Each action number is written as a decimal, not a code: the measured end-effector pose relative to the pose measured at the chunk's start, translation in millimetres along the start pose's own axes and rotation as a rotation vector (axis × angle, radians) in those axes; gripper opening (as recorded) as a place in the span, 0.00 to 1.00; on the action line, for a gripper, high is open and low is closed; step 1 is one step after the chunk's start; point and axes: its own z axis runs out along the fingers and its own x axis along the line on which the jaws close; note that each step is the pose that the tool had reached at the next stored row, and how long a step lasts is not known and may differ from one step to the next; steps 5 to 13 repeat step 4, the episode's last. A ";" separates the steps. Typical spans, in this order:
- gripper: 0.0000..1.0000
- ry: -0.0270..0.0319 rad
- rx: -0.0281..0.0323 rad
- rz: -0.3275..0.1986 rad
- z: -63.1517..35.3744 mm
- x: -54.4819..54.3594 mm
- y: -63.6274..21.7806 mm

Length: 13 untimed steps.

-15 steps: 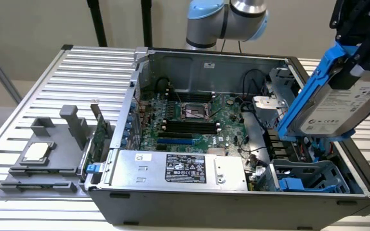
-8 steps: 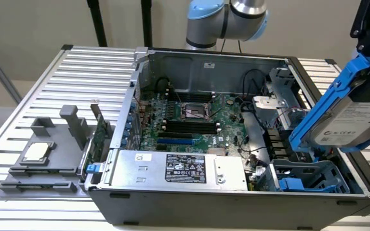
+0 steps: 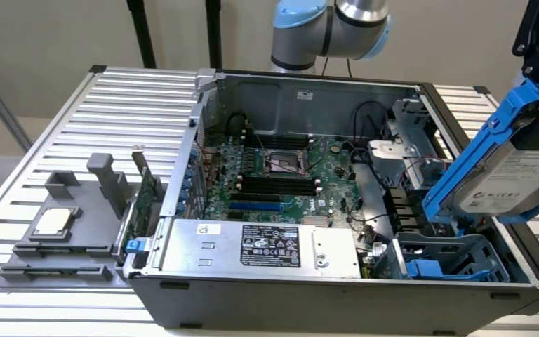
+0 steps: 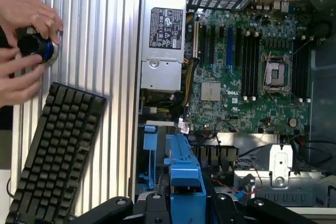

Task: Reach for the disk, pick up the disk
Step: 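Pick up the disk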

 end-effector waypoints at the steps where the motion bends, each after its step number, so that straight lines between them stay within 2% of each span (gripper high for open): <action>1: 0.33 -0.0001 0.0000 0.000 0.0 0.0 0.0; 13: 0.33 -0.0001 0.0000 0.000 0.0 0.0 0.0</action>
